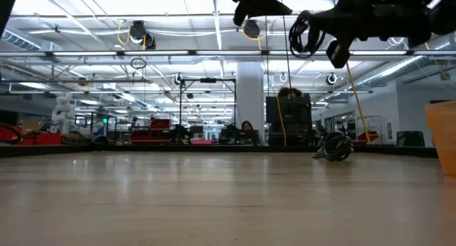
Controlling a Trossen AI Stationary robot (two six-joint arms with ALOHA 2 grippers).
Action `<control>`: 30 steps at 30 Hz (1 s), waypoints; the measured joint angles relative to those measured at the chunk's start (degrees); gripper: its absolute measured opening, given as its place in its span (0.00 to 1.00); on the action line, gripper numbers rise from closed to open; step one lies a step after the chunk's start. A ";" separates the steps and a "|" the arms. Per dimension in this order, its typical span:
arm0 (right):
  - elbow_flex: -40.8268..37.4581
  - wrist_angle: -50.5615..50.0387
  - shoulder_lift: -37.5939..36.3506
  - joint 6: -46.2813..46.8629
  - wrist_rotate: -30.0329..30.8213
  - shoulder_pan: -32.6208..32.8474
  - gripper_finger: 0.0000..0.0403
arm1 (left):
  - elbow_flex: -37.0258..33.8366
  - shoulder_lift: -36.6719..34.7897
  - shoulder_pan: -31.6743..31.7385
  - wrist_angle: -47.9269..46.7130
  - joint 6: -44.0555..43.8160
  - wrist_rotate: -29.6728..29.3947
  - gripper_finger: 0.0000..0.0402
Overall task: Pick and place USB-C Cables
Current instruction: Put the top black charger cable into the bin
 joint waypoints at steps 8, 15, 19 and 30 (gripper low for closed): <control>9.37 -27.24 0.07 -4.12 1.93 -0.02 0.01 | -0.01 -5.03 -1.73 -5.85 2.93 -0.97 0.48; 13.77 -40.41 -0.50 4.44 -3.58 1.69 0.01 | -0.01 -7.33 -1.94 -10.45 2.75 -1.06 0.48; 14.36 -40.53 -1.56 13.88 -7.04 5.88 0.01 | -0.06 -7.28 -1.94 -12.46 2.68 -1.06 0.48; 14.43 -47.17 -1.93 29.34 2.20 25.00 0.01 | -0.06 -7.31 -1.86 -14.53 3.95 -2.92 0.48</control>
